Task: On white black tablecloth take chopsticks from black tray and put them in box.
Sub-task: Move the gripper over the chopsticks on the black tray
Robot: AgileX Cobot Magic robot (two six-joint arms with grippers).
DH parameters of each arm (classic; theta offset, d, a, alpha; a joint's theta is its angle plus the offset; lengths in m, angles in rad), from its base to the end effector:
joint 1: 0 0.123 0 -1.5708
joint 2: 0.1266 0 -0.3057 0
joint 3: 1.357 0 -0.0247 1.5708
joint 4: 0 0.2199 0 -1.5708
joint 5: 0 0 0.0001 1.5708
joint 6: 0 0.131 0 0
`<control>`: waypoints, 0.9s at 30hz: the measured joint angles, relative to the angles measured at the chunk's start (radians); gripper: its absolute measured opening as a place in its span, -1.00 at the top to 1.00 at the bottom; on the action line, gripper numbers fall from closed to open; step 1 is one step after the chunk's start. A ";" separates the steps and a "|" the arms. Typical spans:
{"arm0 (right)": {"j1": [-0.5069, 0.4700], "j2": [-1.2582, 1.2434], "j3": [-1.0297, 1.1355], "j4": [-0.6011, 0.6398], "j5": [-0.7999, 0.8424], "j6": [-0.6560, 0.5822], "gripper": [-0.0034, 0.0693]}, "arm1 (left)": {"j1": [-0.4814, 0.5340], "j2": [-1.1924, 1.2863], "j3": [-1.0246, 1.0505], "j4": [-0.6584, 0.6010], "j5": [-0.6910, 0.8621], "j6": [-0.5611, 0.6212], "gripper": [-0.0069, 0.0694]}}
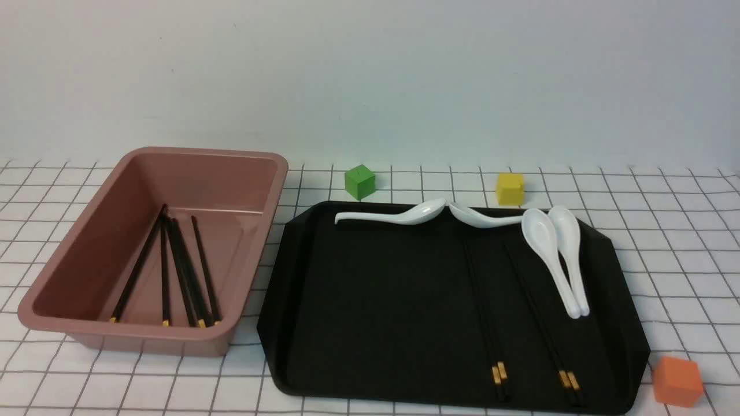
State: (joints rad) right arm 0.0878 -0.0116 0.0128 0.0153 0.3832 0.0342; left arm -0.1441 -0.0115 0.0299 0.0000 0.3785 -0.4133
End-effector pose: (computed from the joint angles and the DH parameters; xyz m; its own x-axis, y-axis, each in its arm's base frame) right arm 0.0383 0.0041 0.1631 -0.2958 0.0225 -0.9550 -0.0789 0.9957 0.0479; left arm 0.0383 -0.0056 0.1578 -0.3339 -0.3574 -0.8722 0.0104 0.9239 -0.3825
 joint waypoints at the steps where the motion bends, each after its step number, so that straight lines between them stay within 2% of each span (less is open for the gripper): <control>1: 0.000 0.000 0.000 0.000 0.000 0.000 0.25 | 0.000 0.000 0.000 0.000 0.000 0.000 0.75; 27: 0.000 0.000 0.000 0.000 0.000 0.000 0.25 | 0.000 0.000 0.000 0.000 0.000 0.000 0.71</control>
State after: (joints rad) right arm 0.0878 -0.0116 0.0128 0.0153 0.3832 0.0342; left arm -0.1441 -0.0115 0.0299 0.0000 0.3785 -0.4133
